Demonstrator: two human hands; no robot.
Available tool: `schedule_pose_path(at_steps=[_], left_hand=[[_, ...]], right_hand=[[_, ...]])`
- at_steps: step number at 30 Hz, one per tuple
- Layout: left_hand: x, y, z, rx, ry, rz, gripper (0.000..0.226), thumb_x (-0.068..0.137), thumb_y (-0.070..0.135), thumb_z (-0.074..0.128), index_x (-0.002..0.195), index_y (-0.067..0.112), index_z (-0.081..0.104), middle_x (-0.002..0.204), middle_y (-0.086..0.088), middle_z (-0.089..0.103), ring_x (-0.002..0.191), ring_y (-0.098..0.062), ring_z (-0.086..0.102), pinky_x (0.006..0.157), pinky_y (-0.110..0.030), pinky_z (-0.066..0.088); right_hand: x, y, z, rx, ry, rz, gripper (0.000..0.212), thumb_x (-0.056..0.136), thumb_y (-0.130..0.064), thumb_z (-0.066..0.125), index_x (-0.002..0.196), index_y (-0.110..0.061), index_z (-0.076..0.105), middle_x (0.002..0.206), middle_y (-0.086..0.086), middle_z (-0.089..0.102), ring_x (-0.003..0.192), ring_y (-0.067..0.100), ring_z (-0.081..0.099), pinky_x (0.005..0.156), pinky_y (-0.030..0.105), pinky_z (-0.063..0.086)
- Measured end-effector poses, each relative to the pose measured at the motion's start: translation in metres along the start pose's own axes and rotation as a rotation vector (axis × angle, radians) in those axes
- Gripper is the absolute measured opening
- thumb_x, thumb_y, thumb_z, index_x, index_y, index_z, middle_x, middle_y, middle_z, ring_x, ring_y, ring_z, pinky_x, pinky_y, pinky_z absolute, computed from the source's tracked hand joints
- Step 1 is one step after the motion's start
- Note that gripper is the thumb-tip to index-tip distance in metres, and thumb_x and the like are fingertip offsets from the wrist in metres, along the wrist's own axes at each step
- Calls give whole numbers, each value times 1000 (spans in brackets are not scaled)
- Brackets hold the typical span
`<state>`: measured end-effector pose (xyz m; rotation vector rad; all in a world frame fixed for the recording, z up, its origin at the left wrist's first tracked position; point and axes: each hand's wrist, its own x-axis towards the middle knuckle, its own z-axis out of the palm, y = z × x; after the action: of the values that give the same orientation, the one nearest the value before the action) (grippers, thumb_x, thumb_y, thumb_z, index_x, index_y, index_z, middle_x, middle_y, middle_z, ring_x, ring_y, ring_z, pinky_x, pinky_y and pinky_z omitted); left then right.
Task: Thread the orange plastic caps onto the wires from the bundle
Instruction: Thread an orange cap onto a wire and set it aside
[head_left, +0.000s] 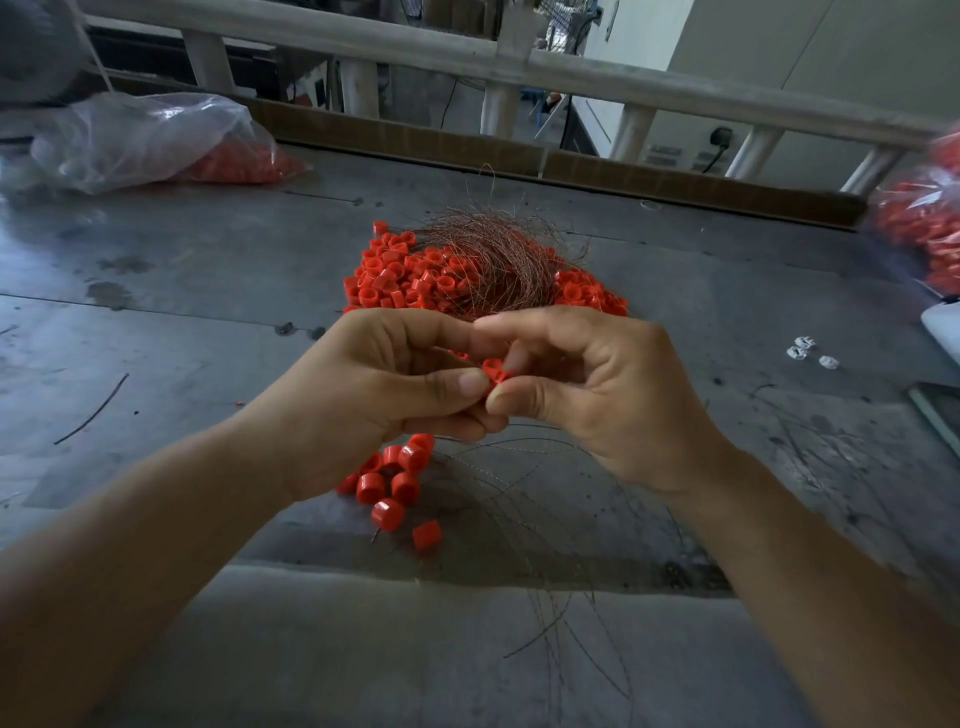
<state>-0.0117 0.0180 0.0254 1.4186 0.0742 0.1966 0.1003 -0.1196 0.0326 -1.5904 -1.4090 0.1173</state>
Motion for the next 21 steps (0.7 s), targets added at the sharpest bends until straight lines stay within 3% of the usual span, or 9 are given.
schedule_pose_path(at_steps=[6, 10, 13, 16, 21], left_hand=[[0, 0, -2, -23, -39, -26, 38, 57, 20, 71, 95, 17, 68, 72, -12, 71, 65, -20, 70, 54, -20, 54], [-2, 3, -2, 26, -97, 15, 52, 61, 37, 79, 108, 23, 63, 82, -12, 72, 77, -25, 71, 62, -23, 55], [-4, 2, 3, 243, -31, 92, 60, 61, 38, 78, 114, 34, 51, 81, -6, 73, 74, -22, 71, 62, -22, 55], [-5, 1, 7, 274, 9, 119, 64, 55, 36, 73, 113, 36, 48, 78, -4, 73, 69, -18, 71, 60, -20, 54], [-9, 2, 12, 231, 18, 160, 66, 58, 30, 78, 116, 36, 47, 76, -5, 72, 66, -16, 70, 59, -20, 54]], right_hand=[[3, 1, -3, -103, -146, 3, 24, 73, -26, 65, 96, -20, 67, 82, -11, 57, 78, 1, 55, 74, 14, 44], [3, 0, 0, -196, -133, -28, 20, 79, -23, 60, 88, -7, 66, 79, -15, 48, 73, -4, 48, 70, 9, 40], [1, -1, 1, -216, -143, -43, 11, 81, -13, 62, 86, -3, 63, 82, -9, 49, 74, 2, 52, 67, 17, 47], [-1, -2, 3, -230, -152, -54, 5, 82, -4, 62, 85, -1, 61, 83, -1, 50, 72, 14, 56, 63, 32, 51], [-2, -9, 8, -251, -104, -87, 5, 78, -5, 59, 80, -1, 61, 80, -3, 49, 69, 14, 53, 60, 32, 49]])
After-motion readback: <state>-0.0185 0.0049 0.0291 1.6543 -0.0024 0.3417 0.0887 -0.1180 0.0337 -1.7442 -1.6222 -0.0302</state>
